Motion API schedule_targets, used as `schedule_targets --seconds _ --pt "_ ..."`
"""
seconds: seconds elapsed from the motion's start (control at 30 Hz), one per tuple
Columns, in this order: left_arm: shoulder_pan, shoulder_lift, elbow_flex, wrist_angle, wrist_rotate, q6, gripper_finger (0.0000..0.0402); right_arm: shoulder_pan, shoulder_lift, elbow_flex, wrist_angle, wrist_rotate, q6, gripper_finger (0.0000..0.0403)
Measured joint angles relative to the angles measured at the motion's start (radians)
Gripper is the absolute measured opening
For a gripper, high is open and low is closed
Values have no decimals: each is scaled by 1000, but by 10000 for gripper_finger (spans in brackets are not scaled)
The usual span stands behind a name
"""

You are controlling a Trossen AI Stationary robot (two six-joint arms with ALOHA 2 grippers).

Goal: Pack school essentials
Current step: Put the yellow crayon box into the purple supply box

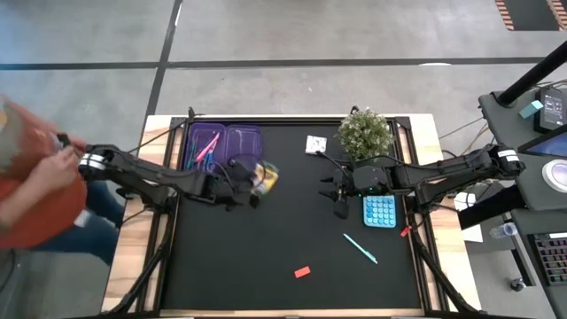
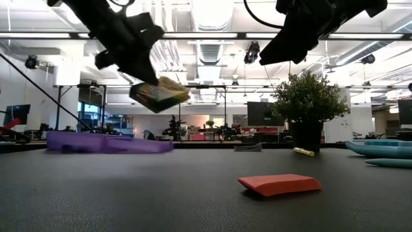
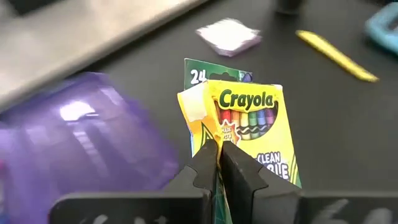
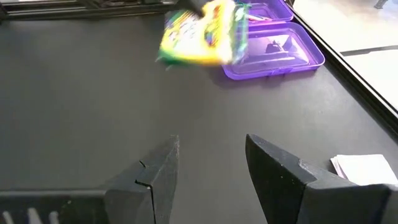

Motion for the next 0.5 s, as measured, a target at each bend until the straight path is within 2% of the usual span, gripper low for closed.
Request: schedule_targets --seconds 0.2,0.37,0.5 --pt "145 -64 -12 -178 -138 57 0 0 0 0 8 0 -2 173" --pt "287 -55 -15 -215 -295 110 0 0 0 0 14 0 -12 173" --pt "425 -20 -16 -237 -280 151 0 0 0 0 13 0 -13 173"
